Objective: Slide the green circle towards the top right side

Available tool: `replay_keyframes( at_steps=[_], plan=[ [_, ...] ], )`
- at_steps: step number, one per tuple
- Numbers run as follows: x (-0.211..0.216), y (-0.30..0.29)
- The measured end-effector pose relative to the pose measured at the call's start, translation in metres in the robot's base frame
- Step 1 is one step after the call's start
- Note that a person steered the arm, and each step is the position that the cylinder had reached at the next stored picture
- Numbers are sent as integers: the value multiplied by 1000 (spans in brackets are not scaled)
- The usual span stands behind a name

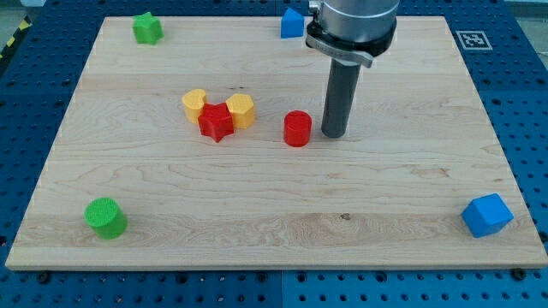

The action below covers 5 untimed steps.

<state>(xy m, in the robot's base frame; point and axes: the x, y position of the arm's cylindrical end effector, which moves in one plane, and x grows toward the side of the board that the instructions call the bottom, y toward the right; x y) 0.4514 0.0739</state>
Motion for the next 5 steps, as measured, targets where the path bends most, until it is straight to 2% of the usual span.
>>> replay_keyframes(
  at_steps=[2, 3, 4, 5],
  plan=[
    [1, -91],
    [2, -116],
    [36, -99],
    [69, -117]
  ],
)
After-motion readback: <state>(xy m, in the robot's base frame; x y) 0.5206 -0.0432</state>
